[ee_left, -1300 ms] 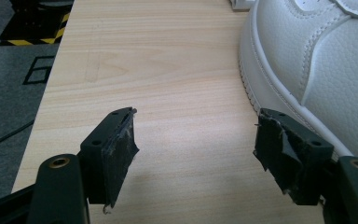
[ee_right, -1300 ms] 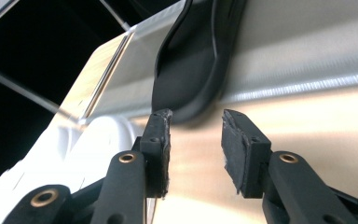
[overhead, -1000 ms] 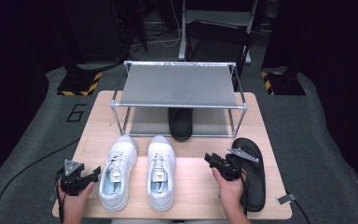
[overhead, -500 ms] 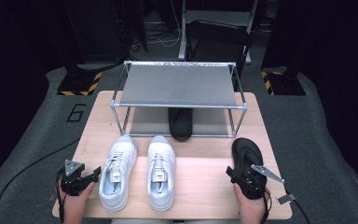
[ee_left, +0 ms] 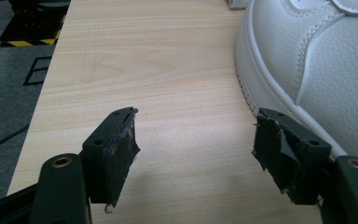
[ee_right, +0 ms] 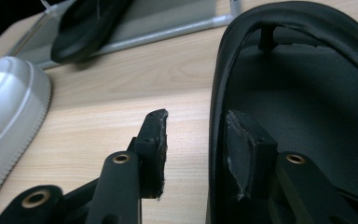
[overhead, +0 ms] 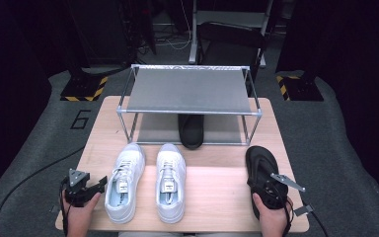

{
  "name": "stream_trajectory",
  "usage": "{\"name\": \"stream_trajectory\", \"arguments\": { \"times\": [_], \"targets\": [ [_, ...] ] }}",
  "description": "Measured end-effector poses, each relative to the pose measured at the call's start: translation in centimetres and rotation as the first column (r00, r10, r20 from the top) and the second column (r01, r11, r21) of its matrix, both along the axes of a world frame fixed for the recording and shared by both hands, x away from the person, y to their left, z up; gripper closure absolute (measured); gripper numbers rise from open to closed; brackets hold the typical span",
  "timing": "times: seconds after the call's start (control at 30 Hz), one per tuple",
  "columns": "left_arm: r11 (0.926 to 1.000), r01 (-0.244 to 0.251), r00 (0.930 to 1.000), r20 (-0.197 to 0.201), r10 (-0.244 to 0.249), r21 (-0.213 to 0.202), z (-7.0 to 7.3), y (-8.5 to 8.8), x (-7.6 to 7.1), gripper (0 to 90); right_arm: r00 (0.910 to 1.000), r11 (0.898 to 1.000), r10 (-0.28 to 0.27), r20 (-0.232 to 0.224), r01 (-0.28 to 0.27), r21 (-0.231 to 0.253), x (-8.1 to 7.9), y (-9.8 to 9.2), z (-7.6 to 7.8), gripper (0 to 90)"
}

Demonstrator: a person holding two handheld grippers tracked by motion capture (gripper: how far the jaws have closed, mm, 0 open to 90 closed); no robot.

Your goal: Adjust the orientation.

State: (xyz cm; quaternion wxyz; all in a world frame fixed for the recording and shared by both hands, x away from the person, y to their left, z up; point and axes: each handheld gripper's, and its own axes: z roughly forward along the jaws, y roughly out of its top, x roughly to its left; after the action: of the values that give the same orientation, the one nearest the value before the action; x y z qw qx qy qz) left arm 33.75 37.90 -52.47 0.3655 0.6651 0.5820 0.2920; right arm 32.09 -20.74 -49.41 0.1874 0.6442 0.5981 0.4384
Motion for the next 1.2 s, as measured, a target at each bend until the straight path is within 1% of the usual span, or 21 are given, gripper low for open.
{"name": "stream_trajectory", "arguments": {
  "times": [0.1,0.17,0.2,0.27,0.33,0.4,0.47,0.6,0.63,0.67,0.7,0.73,0.8,0.87,0.93,1.0,1.03,1.07,1.1,1.17,1.2],
  "targets": [
    [1.0000,0.007,0.9999,-0.014,-0.007,0.002,0.1,0.1,0.0,29.5,0.9997,1.000,0.007,-0.022,-0.008,-0.016,0.4,0.2,-0.4,60.8],
    [1.0000,0.004,0.9999,-0.010,-0.004,0.000,0.0,0.0,0.0,29.5,0.9988,0.999,-0.002,-0.049,0.000,-0.044,0.7,0.3,-0.6,67.9],
    [1.0000,0.004,0.9999,-0.016,-0.004,-0.003,0.1,0.0,-0.1,29.5,0.9979,0.999,-0.007,-0.064,0.005,-0.033,0.9,0.1,-0.8,74.3],
    [1.0000,0.003,0.9999,-0.014,-0.003,-0.003,0.1,0.1,-0.1,29.5,0.9977,1.000,-0.018,-0.065,0.016,-0.021,0.9,-0.2,-1.0,80.2],
    [1.0000,0.006,0.9999,-0.012,-0.006,0.005,0.1,0.1,0.0,29.5,0.9977,1.000,-0.009,-0.067,0.008,-0.018,0.9,-0.4,-1.0,80.9],
    [1.0000,0.003,1.0000,-0.009,-0.003,0.001,0.1,0.1,0.0,29.5,0.9981,1.000,-0.010,-0.062,0.008,-0.030,0.9,-0.3,-1.0,81.7],
    [1.0000,0.004,0.9999,-0.012,-0.004,0.003,0.1,0.0,0.0,29.5,0.9980,1.000,-0.012,-0.061,0.010,-0.029,0.9,-0.3,-1.0,82.0],
    [1.0000,0.004,0.9999,-0.010,-0.004,0.002,0.1,0.0,0.0,29.5,0.9980,0.999,-0.013,-0.062,0.011,-0.033,0.4,-0.2,-1.0,82.8],
    [1.0000,0.000,1.0000,0.001,0.000,0.000,0.0,0.0,0.0,29.5,0.9980,1.000,-0.011,-0.062,0.009,-0.029,0.2,-0.3,-1.0,82.9],
    [1.0000,0.000,1.0000,0.001,0.000,0.000,0.0,0.0,0.0,29.5,0.9980,1.000,-0.011,-0.062,0.009,-0.029,0.2,-0.3,-1.0,82.9],
    [1.0000,0.003,1.0000,-0.009,-0.003,0.003,0.1,0.1,0.0,29.5,0.9980,1.000,-0.017,-0.060,0.015,-0.026,-0.2,-0.4,-0.9,83.0],
    [1.0000,0.000,1.0000,0.002,0.000,0.002,0.0,0.0,0.0,29.5,0.9981,1.000,-0.013,-0.059,0.011,-0.029,-0.4,-0.4,-0.8,83.0],
    [1.0000,0.005,0.9999,-0.011,-0.005,0.003,0.1,0.0,0.0,29.5,0.9982,1.000,-0.008,-0.059,0.007,-0.023,-0.8,-0.2,-0.6,83.1],
    [0.9999,0.008,1.0000,-0.005,-0.008,0.012,0.1,0.1,0.1,29.5,0.9984,1.000,0.006,-0.057,-0.008,-0.026,-0.9,0.0,-0.6,83.1],
    [1.0000,0.004,1.0000,-0.004,-0.004,0.000,0.1,-0.1,0.0,29.6,0.9974,0.999,0.038,-0.061,-0.039,-0.022,-1.1,1.1,-0.5,83.1],
    [1.0000,0.007,1.0000,-0.004,-0.007,0.007,0.1,0.0,0.1,29.5,0.9967,0.998,0.052,-0.062,-0.054,-0.020,-1.2,1.5,-0.4,83.2],
    [1.0000,0.005,1.0000,-0.006,-0.005,0.002,0.1,-0.1,0.1,29.5,0.9957,0.997,0.072,-0.058,-0.073,-0.017,-1.2,2.4,-0.3,83.2],
    [1.0000,0.005,1.0000,-0.006,-0.005,0.002,0.1,-0.1,0.1,29.5,0.9957,0.997,0.072,-0.058,-0.073,-0.017,-1.2,2.4,-0.3,83.2],
    [1.0000,0.005,1.0000,-0.007,-0.005,0.004,0.1,0.0,0.1,29.5,0.9933,0.995,0.101,-0.055,-0.102,-0.016,-1.1,3.3,-0.3,83.2],
    [1.0000,0.004,1.0000,-0.007,-0.004,0.002,0.1,0.0,0.1,29.5,0.9909,0.992,0.123,-0.053,-0.124,-0.014,-0.9,4.2,-0.3,83.2],
    [1.0000,0.004,1.0000,-0.007,-0.004,0.002,0.1,0.0,0.1,29.5,0.9909,0.992,0.123,-0.053,-0.124,-0.014,-0.9,4.2,-0.3,83.2]
  ]
}}
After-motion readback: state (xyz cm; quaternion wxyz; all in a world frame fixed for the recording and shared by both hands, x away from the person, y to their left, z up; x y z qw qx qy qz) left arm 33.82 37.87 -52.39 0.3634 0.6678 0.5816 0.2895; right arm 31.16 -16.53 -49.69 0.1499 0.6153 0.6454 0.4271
